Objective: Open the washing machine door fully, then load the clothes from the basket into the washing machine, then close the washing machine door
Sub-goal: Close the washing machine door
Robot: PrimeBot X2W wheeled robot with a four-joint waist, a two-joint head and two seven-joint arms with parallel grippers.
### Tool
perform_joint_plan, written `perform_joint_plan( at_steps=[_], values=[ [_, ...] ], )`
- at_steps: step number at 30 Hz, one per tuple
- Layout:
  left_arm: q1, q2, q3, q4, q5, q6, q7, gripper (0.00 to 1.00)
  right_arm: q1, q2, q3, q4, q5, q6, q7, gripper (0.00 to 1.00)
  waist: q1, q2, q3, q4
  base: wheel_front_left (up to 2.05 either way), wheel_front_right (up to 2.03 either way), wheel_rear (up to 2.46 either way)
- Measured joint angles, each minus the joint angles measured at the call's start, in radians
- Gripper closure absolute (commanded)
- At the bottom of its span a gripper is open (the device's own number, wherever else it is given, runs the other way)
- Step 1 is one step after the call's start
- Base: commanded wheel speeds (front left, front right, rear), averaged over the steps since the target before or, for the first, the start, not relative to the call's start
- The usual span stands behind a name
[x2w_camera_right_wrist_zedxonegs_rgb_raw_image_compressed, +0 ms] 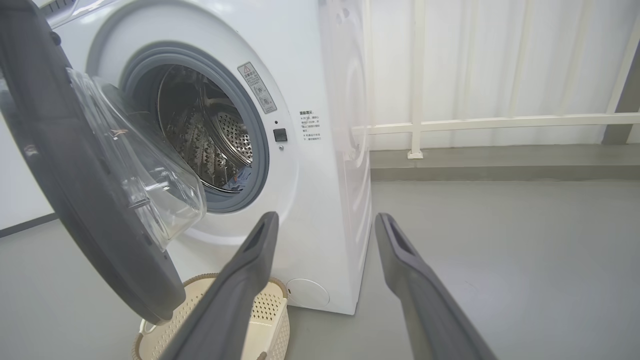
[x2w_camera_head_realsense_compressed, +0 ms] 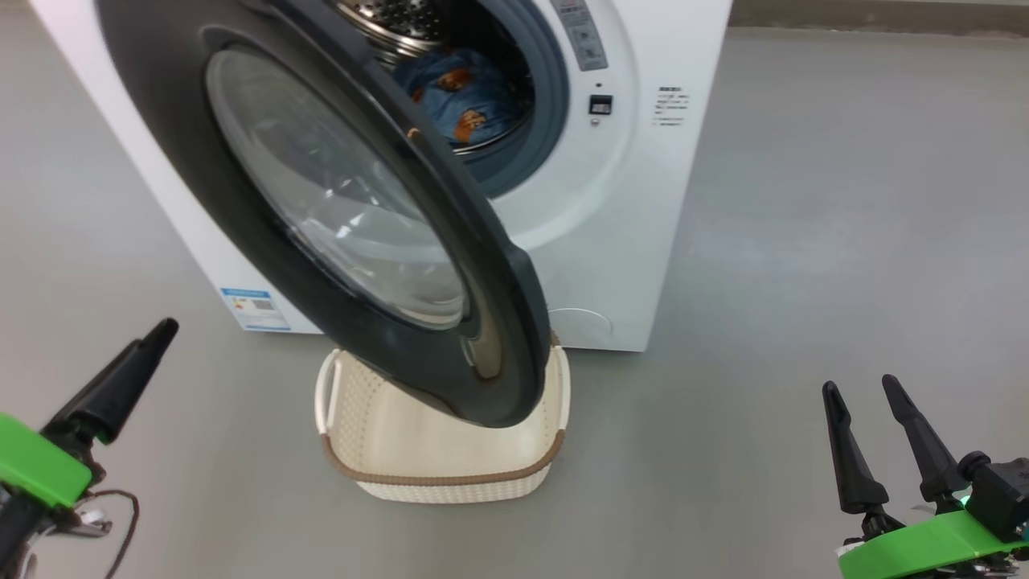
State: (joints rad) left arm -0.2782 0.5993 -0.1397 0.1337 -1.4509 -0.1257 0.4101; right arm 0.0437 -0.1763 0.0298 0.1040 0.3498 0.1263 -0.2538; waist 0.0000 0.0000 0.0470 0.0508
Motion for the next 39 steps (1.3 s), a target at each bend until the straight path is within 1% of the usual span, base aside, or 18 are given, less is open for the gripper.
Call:
perform_joint_plan(
  at_steps=[3,7,14,19,21,22,23,25,26,27,28,33,34,37,39],
  values=[
    [0.029,0.003,-0.01,-0.003,0.001,0.0,-0.056,0.0,0.0,-0.005,0.001,0.0,0.0,0.0,0.0,0.0,0.0,0.0,0.001,0.028,0.0,0.0,0.0],
    [0.069,0.013,-0.035,-0.005,0.032,0.0,-0.145,0.0,-0.001,-0.009,0.002,0.002,0.0,0.0,0.0,0.0,0.0,0.0,0.001,0.062,0.0,0.0,0.0],
    [0.121,0.034,-0.115,0.004,0.122,0.0,-0.345,0.0,-0.019,-0.014,0.007,0.003,0.0,0.0,0.0,0.0,0.0,0.0,0.008,0.108,0.0,0.0,0.0],
    [0.136,0.046,-0.184,0.032,0.205,-0.001,-0.508,0.0,-0.02,-0.016,0.011,0.008,0.0,0.0,0.0,0.0,0.0,0.0,0.007,0.13,0.0,0.0,0.0],
    [0.151,0.049,-0.211,0.065,0.253,-0.001,-0.574,0.0,-0.021,-0.018,0.016,0.009,0.0,0.0,0.0,0.0,0.0,0.0,0.004,0.136,0.0,0.0,0.0],
    [0.158,0.045,-0.212,0.081,0.26,-0.001,-0.603,0.0,-0.021,-0.019,0.021,0.009,0.0,0.0,0.0,0.0,0.0,0.0,0.003,0.139,0.0,0.0,0.0],
    [0.162,0.043,-0.214,0.095,0.27,-0.002,-0.623,0.0,-0.021,-0.019,0.025,0.009,0.0,0.0,0.0,0.0,0.0,0.0,0.001,0.141,0.0,0.0,0.0],
    [0.163,0.04,-0.217,0.116,0.33,-0.002,-0.648,0.0,-0.021,-0.019,0.026,0.009,0.0,0.0,0.0,0.0,0.0,0.0,-0.001,0.147,0.0,0.0,0.0],
    [0.162,0.032,-0.214,0.124,0.349,-0.002,-0.654,0.0,-0.021,-0.02,0.026,0.009,0.0,0.0,0.0,0.0,0.0,0.0,-0.002,0.151,0.0,0.0,0.0],
    [0.163,0.004,-0.204,0.147,0.414,-0.002,-0.66,0.0,-0.021,-0.022,0.027,0.01,0.0,0.0,0.0,0.0,0.0,0.0,-0.004,0.158,0.0,0.0,0.0],
    [0.163,-0.021,-0.183,0.15,0.438,-0.002,-0.66,0.0,-0.021,-0.023,0.027,0.01,0.0,0.0,0.0,0.0,-0.0001,0.0,-0.005,0.162,0.0,0.0,0.0],
    [0.179,-0.142,-0.059,0.135,0.643,0.006,-0.662,0.0,-0.023,-0.025,0.028,0.012,0.0,0.0,0.0,0.0,0.0,0.0,-0.007,0.177,0.0,0.0,0.0],
    [0.189,-0.164,-0.041,0.133,0.689,0.012,-0.662,0.0,-0.025,-0.025,0.029,0.013,0.0,0.0,0.0,0.0,0.0,0.0,-0.007,0.178,0.0,0.0,0.0],
    [0.228,-0.228,0.004,0.125,0.81,0.012,-0.662,0.0,-0.038,-0.026,0.031,0.013,0.0,0.0,0.0,0.0,0.0,0.0,-0.005,0.179,0.0,0.0,0.0],
    [0.247,-0.269,0.031,0.123,0.873,0.012,-0.662,0.0,-0.039,-0.027,0.034,0.014,0.0,0.0,0.0,0.0,0.0,0.0,-0.003,0.177,0.0,0.0,0.0]
  ],
)
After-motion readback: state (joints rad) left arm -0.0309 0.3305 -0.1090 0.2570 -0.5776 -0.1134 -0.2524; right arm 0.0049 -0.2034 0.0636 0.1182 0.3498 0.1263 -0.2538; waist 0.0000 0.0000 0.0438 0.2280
